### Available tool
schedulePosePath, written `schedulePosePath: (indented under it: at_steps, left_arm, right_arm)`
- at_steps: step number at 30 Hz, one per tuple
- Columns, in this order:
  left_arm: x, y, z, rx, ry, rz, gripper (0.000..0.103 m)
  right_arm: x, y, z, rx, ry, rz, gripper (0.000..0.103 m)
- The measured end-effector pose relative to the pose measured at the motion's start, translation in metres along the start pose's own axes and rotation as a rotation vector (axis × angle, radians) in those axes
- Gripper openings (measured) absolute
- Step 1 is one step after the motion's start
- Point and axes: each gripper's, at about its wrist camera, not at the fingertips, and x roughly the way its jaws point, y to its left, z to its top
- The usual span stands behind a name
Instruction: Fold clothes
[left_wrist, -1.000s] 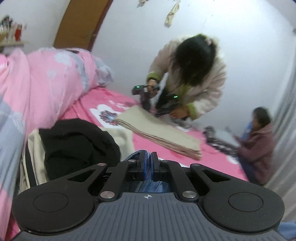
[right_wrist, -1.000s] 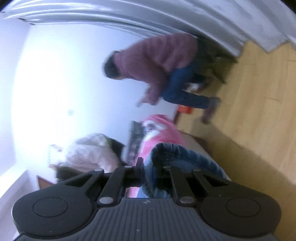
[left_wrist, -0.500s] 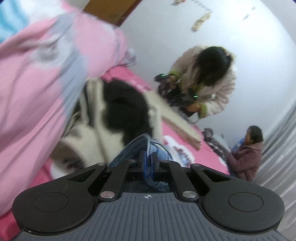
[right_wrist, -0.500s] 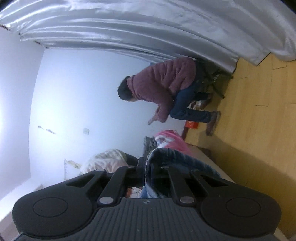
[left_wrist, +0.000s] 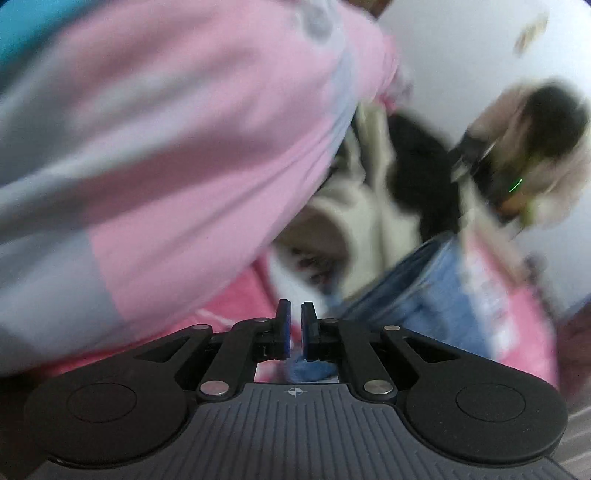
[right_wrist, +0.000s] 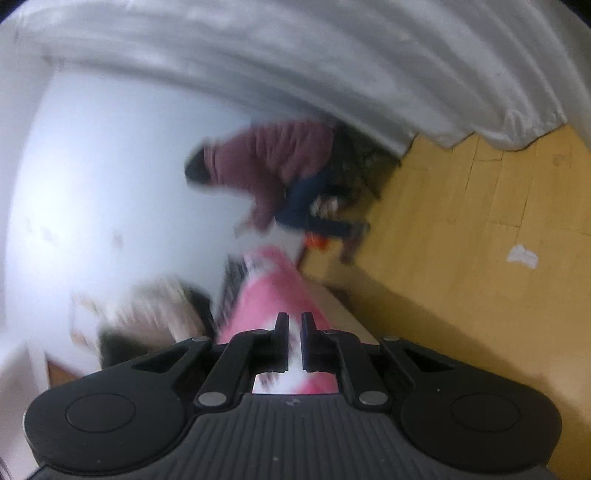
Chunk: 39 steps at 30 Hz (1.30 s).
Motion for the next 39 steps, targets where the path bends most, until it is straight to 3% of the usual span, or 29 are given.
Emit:
schedulePosePath:
  at_steps: [2,3,4,8,12,15,17,19,22,25,29,33,35,39]
  left_arm:
    - [-0.011,-0.005,0.001,-0.020,-0.005,-0.086,0.031]
    - [-0.011,-0.011,0.001,-0.012,0.010,-0.116,0.054]
    - [-0.007,-0.016,0.001,-0.009,0.039,-0.147,0.062]
    - [0.023,-0.027,-0.011,-0.101,0.170,-0.242,0.062]
    - [0.046,-0.039,-0.036,-0.150,0.267,-0.278,0.056]
    - [0.052,-0.049,-0.053,-0.105,0.300,-0.285,0.053]
    - [0.056,-0.051,-0.061,-0.099,0.301,-0.277,0.034]
    - [0.057,-0.046,-0.067,-0.163,0.294,-0.276,0.020]
    - [0.046,-0.040,-0.067,-0.193,0.285,-0.292,0.009]
    - [0.037,-0.038,-0.065,-0.248,0.284,-0.294,0.009]
    - [0.035,-0.038,-0.061,-0.240,0.279,-0.269,0.009]
    - [0.037,-0.042,-0.063,-0.246,0.279,-0.224,0.009]
    - [0.043,-0.044,-0.064,-0.236,0.282,-0.224,0.011]
    - [0.057,-0.056,-0.069,-0.226,0.273,-0.223,0.027]
  right_arm:
    - [0.017,0.018,-0.012,-0.084,0.107,-0.049,0.020]
    - [0.027,0.027,-0.021,-0.123,0.160,-0.064,0.026]
    - [0.039,0.035,-0.031,-0.161,0.216,-0.073,0.034]
    - [0.082,0.069,-0.082,-0.274,0.426,-0.036,0.037]
    - [0.097,0.085,-0.121,-0.216,0.500,0.035,0.044]
    - [0.085,0.076,-0.125,-0.121,0.462,0.046,0.051]
    - [0.075,0.064,-0.121,-0.055,0.421,0.028,0.056]
    - [0.068,0.049,-0.113,0.022,0.355,-0.047,0.056]
    - [0.054,0.020,-0.098,0.153,0.222,-0.151,0.056]
    - [0.044,-0.024,-0.086,0.333,0.122,-0.092,0.056]
    - [0.050,-0.077,-0.085,0.571,0.128,-0.049,0.058]
    - [0.073,-0.091,-0.106,0.664,0.203,0.008,0.071]
    - [0.077,-0.096,-0.115,0.679,0.218,0.010,0.071]
    - [0.090,-0.110,-0.129,0.752,0.197,0.052,0.073]
